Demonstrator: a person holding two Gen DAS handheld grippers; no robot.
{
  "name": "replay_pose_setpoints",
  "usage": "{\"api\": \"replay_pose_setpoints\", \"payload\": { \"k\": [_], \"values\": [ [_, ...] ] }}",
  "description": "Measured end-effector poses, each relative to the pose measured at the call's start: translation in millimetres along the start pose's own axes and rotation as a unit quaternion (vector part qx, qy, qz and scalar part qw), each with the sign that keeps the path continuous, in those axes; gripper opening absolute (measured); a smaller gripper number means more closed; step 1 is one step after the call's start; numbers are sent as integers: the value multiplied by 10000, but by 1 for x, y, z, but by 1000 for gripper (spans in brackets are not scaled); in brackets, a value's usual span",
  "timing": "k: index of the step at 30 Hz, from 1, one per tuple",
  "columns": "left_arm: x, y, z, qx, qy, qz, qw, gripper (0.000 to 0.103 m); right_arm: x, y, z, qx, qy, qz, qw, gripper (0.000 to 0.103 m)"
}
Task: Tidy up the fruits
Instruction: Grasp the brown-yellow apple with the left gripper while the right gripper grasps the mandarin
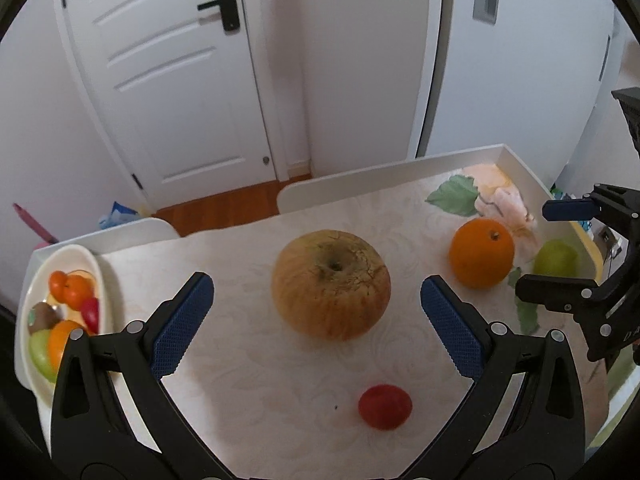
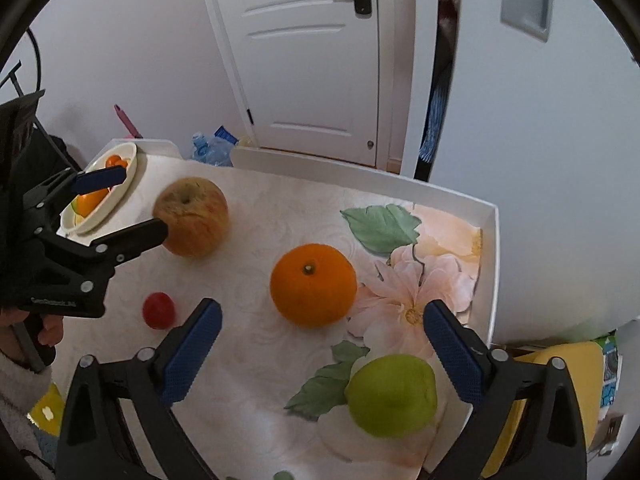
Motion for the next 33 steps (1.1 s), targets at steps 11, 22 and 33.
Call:
{"api": "replay_pose_setpoints", "payload": {
  "k": [11,22,33],
  "values": [
    [-34,7,7,-77,-98,-292,9995,81,-27,0,-7,365,-144,-123,9992,81],
    [-33,8,7,-134,-125,-270,9995,80,-41,-6,-13,420,-247,-211,9986,71],
    [-32,7,6,-60,-186,-303,9993,80,-49,-13,-11,499,-176,-111,9985,59]
  ]
}}
Point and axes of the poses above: each gripper's, at about its wrist camera, not at the fingertips, and x roughly against the way its jaws point, z to its right, y to its underside, the point moved 8 cm from there along -x, roughly the way its jaws point, and after that the axes turned 4 degrees about y, right-handed, at the moved point
